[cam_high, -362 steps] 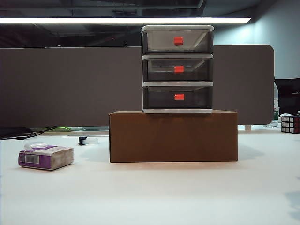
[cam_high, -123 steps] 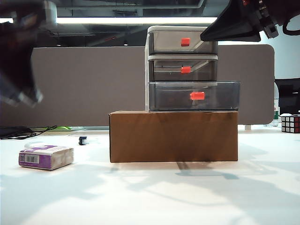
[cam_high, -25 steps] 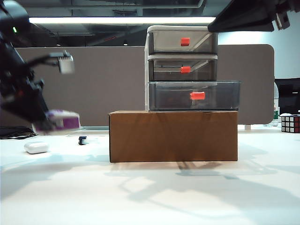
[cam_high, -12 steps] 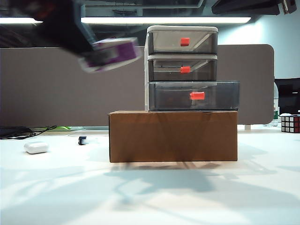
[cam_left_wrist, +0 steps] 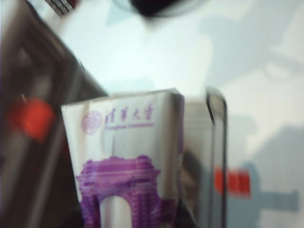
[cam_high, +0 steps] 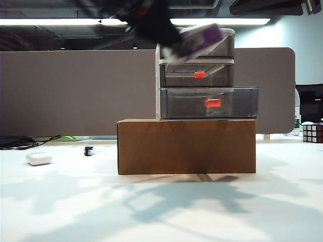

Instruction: Open the third layer of the drawer on the table, pick up a pack of napkins on the table and put it in, and finally close the drawer.

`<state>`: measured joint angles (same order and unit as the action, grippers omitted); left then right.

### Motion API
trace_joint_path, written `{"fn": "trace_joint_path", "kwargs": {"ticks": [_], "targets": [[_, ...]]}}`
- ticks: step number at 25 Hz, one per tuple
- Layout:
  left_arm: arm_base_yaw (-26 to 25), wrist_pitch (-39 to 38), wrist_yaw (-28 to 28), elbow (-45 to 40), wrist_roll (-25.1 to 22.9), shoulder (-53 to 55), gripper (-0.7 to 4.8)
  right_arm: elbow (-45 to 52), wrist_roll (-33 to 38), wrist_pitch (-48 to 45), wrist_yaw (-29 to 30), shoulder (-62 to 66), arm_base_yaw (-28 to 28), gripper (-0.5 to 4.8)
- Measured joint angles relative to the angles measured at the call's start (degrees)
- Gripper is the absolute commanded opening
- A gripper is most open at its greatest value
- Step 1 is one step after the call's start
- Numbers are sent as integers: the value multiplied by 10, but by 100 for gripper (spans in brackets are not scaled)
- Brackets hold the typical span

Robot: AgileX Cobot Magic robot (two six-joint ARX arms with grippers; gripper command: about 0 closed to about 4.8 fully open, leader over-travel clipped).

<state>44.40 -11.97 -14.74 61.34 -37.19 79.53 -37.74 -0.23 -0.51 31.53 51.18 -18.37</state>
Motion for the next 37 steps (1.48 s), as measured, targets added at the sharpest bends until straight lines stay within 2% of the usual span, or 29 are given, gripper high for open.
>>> {"fn": "trace_joint_path", "kwargs": {"ticks": [4,11,15,18,19,27,28,30,36,37], "targets": [[4,5,-5,49,0,43,151,0,0,0,-2,-5,0,-6],[6,-40,-6,54,0,69,152,0,0,0,-30,-17,0,-6],[6,-42,-7,54,0,83,158,0,0,0,-31,-18,0,-6],[6,-41,-7,55,0,86,279,0,0,0,-31,-19,0,-6],[6,-40,-7,55,1,86,289,0,0,0,-31,-19,0,-6],[6,-24,-4,55,4,85,285,0,0,-1,-31,-19,0,-6],[6,-33,-3,55,7,78,275,0,0,0,-32,-19,0,-6],[6,-47,-2,55,9,61,218,0,0,-1,-35,-19,0,-6],[6,-21,-19,56,14,58,208,0,0,-20,-35,-19,0,-6],[7,-29,-21,56,27,59,186,0,0,-21,-35,-19,0,-6]]}}
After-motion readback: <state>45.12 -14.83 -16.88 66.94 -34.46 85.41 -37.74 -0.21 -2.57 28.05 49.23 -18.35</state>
